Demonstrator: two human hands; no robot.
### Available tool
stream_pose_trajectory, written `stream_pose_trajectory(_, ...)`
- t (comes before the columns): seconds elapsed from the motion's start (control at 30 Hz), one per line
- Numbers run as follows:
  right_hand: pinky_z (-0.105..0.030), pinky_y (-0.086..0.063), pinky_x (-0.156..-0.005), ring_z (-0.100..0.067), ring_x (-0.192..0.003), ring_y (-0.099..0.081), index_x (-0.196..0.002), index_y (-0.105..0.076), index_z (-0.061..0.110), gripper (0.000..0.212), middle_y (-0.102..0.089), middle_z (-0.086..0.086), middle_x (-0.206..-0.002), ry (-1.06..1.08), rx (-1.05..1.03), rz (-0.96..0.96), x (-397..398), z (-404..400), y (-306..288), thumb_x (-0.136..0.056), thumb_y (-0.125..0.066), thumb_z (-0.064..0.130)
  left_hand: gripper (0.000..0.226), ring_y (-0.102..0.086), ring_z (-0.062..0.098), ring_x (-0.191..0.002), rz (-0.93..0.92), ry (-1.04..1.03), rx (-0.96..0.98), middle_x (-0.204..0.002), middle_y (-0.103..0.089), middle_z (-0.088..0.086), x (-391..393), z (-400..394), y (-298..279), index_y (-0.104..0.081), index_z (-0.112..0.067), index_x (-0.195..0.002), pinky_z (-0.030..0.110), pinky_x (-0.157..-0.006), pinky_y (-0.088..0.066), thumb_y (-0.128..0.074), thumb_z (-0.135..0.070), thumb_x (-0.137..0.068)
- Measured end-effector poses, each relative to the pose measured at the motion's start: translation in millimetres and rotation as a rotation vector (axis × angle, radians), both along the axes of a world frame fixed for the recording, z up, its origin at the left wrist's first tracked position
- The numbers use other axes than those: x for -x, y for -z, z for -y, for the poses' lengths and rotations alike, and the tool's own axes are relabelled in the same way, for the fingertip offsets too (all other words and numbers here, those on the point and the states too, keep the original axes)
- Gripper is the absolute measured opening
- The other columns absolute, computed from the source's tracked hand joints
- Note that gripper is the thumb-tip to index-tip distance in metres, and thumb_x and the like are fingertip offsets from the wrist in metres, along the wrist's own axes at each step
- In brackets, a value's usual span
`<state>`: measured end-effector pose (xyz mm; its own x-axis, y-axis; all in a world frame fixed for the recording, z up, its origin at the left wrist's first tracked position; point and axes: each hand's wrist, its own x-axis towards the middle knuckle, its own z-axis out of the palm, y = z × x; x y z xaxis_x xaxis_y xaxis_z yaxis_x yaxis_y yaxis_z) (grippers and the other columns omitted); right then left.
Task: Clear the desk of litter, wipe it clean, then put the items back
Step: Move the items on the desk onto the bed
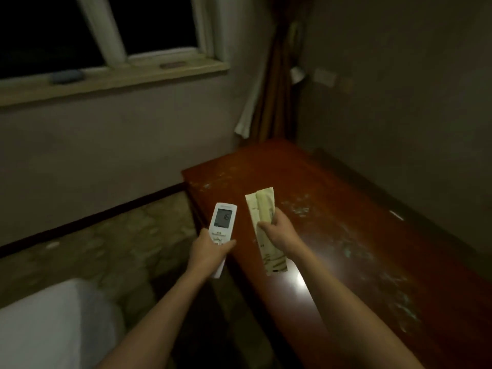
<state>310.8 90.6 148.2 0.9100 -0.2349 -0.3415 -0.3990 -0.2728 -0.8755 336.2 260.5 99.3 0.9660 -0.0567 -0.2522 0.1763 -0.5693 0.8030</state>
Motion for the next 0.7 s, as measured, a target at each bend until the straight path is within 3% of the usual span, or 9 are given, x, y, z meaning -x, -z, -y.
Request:
stream_pose_trajectory(0.1,-0.039,-0.052,-0.083,-0.018,-0.091,-0.062,-0.124,-0.045,0.015,0.028,-0.057,-0.005,-0.119,-0.119,0.004,-0.017,-29.3,-88.4,-4.3,-0.096,-0.051,0.016,0.042,-0.061,0.02,-0.093,0.01,-0.147,0.03,-0.106,-0.059,0.002,-7.8,-89.0,-2.4,-0.047,-0.016,-0.107,0.039,-0.08,-0.055,-0.074,-0.031,-0.079)
stream_pose_trajectory(0.17,-0.044,-0.049,-0.092,-0.025,-0.109,-0.059,-0.13,-0.044,0.016,0.035,-0.055,-0.006,-0.128,-0.191,0.034,-0.036,-44.0,-145.0,-6.8,-0.096,-0.052,0.017,0.042,-0.061,0.019,-0.094,0.0,-0.257,0.069,-0.109,-0.06,0.004,-8.7,-140.0,-3.3,-0.049,-0.013,-0.111,0.037,-0.081,-0.053,-0.073,-0.028,-0.08)
stream_pose_trajectory(0.3,-0.044,-0.046,-0.095,-0.029,-0.121,-0.053,-0.136,-0.042,0.016,0.041,-0.052,-0.007,-0.134,-0.36,0.092,-0.065,-63.2,-245.6,-3.1,-0.096,-0.052,0.018,0.044,-0.058,0.014,-0.091,0.013,-0.469,0.133,-0.109,-0.06,0.001,-2.9,-223.2,-0.1,-0.052,-0.009,-0.115,0.032,-0.08,-0.049,-0.073,-0.028,-0.081)
stream_pose_trajectory(0.37,-0.043,-0.044,-0.095,-0.029,-0.122,-0.052,-0.135,-0.042,0.015,0.04,-0.052,-0.007,-0.133,-0.453,0.116,-0.089,-70.0,-287.9,-0.1,-0.096,-0.052,0.017,0.047,-0.056,0.018,-0.099,0.0,-0.592,0.149,-0.109,-0.055,0.0,5.6,-258.2,3.9,-0.048,-0.007,-0.119,0.028,-0.081,-0.045,-0.072,-0.026,-0.082)
stream_pose_trajectory(0.53,-0.037,-0.045,-0.09,-0.026,-0.119,-0.053,-0.134,-0.044,0.014,0.037,-0.053,-0.007,-0.134,-0.754,0.119,-0.087,-90.5,-390.1,15.4,-0.098,-0.05,0.017,0.055,-0.058,0.028,-0.107,-0.072,-0.904,0.144,-0.119,-0.059,0.012,30.6,-343.6,25.8,-0.047,-0.005,-0.119,0.031,-0.082,-0.046,-0.074,-0.033,-0.08)
stream_pose_trajectory(0.63,-0.018,-0.045,-0.063,-0.014,-0.095,-0.063,-0.137,-0.043,0.014,0.037,-0.052,-0.004,-0.133,-0.915,0.08,-0.079,-104.5,-446.7,26.9,-0.1,-0.045,0.014,0.055,-0.059,0.03,-0.102,-0.09,-1.112,0.203,-0.114,-0.06,0.014,39.4,-390.3,41.6,-0.048,-0.003,-0.113,0.036,-0.087,-0.05,-0.076,-0.034,-0.077)
stream_pose_trajectory(0.7,-0.018,-0.045,-0.053,-0.012,-0.078,-0.065,-0.134,-0.044,0.014,0.035,-0.056,-0.006,-0.127,-0.986,0.046,-0.094,-119.1,-482.2,37.5,-0.099,-0.045,0.013,0.054,-0.06,0.03,-0.098,-0.087,-1.247,0.24,-0.11,-0.062,0.016,39.1,-418.2,48.9,-0.051,-0.001,-0.111,0.037,-0.083,-0.051,-0.078,-0.031,-0.076)
